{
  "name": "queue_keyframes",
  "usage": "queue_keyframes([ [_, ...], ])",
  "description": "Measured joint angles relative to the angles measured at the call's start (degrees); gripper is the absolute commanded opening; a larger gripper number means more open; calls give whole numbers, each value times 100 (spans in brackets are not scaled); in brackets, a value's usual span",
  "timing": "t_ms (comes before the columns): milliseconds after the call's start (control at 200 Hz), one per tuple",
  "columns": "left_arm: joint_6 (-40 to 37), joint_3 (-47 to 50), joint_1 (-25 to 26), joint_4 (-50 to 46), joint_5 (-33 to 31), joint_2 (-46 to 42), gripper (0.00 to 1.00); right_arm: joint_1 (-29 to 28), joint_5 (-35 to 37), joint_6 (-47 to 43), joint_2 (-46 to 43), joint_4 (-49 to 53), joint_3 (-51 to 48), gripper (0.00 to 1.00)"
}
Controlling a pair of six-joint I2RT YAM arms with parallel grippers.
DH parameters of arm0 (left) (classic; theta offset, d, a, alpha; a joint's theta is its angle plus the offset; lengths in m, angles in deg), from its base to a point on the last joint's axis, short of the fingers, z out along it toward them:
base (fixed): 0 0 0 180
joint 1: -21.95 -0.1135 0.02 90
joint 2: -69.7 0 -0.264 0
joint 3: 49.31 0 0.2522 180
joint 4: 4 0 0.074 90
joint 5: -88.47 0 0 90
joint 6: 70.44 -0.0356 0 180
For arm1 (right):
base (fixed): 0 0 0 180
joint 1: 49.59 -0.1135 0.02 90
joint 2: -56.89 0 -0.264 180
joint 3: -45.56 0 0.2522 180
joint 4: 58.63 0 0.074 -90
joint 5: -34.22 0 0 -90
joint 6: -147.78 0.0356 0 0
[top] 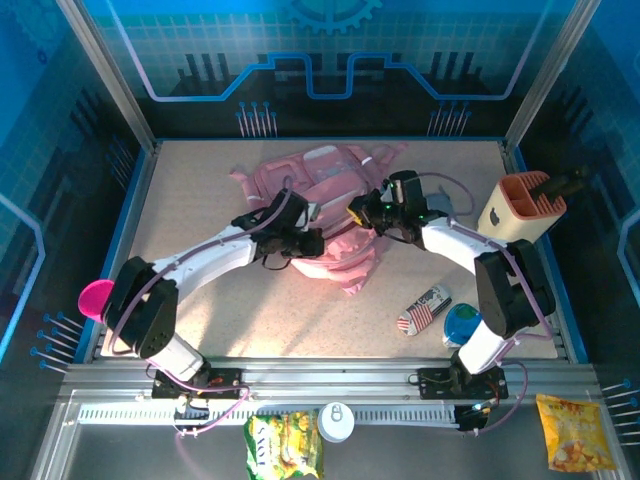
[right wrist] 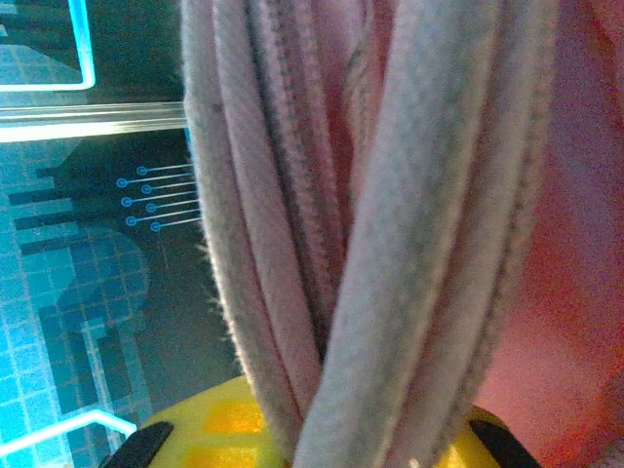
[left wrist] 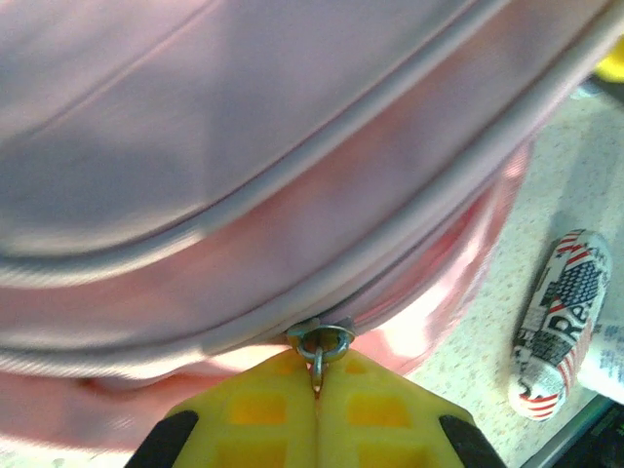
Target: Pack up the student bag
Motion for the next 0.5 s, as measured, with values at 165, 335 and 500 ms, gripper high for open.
queue_keyframes([
  [165, -367, 455, -503, -22, 85, -306, 0, 70, -195, -280, 0, 278, 295, 10],
  [335, -745, 632, -1040, 26, 11, -330, 0, 74, -225, -542, 0, 494, 415, 10],
  [500, -1423, 481, -1447, -72, 203, -175, 0, 111, -319, -686, 0, 557, 420, 10],
])
